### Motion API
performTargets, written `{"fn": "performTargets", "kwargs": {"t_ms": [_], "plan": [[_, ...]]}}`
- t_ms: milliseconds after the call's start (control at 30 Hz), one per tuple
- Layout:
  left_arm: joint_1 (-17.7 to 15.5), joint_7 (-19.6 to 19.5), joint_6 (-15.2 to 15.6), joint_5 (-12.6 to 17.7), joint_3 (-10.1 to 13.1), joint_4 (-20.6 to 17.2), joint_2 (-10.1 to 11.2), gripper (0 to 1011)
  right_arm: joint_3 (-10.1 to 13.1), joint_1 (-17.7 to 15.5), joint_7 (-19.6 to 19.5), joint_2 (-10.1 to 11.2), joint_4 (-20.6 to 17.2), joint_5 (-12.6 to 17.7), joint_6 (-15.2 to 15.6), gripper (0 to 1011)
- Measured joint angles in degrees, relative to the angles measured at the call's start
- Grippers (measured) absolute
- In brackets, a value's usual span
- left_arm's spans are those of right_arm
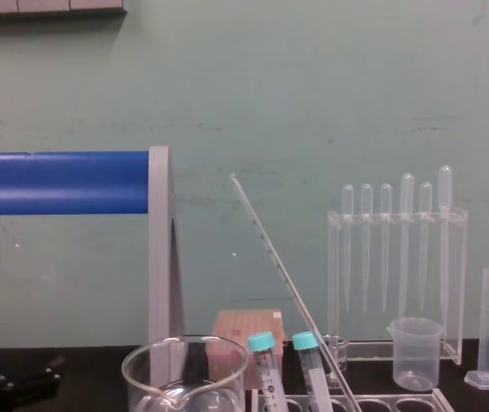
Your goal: Hold the thermometer with one hand and immerse one end into the beaker, then reinsert it into the test tube rack.
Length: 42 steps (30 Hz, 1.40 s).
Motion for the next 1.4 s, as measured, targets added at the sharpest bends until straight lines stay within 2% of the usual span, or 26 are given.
{"fn": "performTargets", "kwargs": {"t_ms": [1400], "plan": [[0.00, 0.00, 0.00, 0.00, 0.00, 0.00, 0.00, 1008, 0.00, 0.00, 0.00, 0.00, 0.00, 0.00, 0.00, 1002]]}}
